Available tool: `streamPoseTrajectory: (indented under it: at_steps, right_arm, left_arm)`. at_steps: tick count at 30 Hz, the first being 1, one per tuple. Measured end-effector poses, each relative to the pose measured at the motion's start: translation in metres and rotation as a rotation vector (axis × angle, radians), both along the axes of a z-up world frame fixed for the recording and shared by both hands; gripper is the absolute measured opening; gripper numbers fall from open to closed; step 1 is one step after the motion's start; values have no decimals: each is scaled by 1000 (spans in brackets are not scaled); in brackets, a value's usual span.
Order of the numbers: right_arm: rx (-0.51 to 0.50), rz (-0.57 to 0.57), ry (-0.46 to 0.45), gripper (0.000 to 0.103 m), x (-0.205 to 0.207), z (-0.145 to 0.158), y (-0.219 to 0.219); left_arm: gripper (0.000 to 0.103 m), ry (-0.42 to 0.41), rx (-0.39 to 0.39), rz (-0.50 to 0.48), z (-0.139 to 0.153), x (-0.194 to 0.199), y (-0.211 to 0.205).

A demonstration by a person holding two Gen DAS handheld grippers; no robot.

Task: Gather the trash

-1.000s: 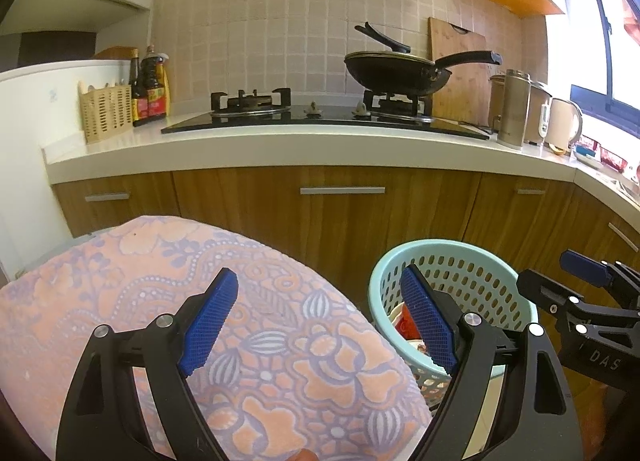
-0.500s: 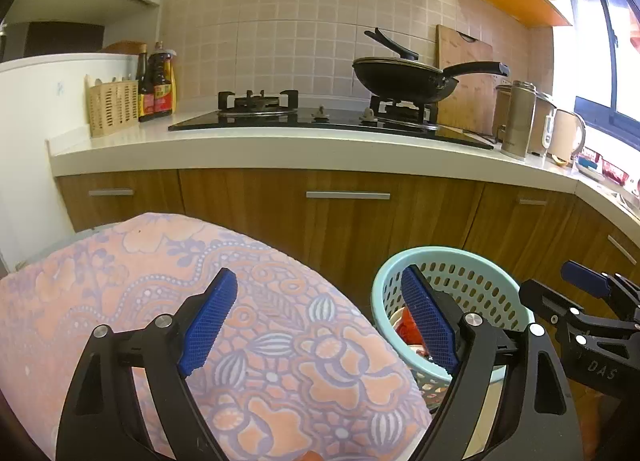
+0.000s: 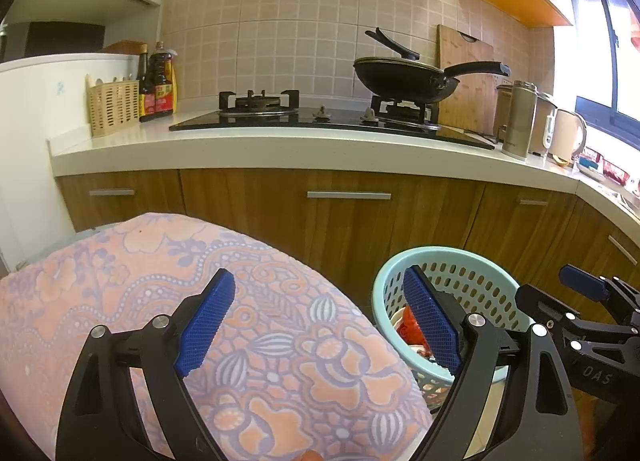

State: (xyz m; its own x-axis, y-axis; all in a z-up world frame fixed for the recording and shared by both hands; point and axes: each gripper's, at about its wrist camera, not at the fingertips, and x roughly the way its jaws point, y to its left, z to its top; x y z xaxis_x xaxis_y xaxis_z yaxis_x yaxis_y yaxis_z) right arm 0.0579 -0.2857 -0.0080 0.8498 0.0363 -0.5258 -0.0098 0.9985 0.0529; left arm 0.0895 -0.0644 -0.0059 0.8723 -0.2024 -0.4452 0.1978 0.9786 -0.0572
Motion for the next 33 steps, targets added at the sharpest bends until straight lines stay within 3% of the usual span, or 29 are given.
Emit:
streamPoseTrajectory:
  at_steps: [33]
  right_arm:
    - [15, 17, 3, 81, 1, 3, 4]
  left_arm:
    - [88, -6, 6, 4, 0, 0, 0]
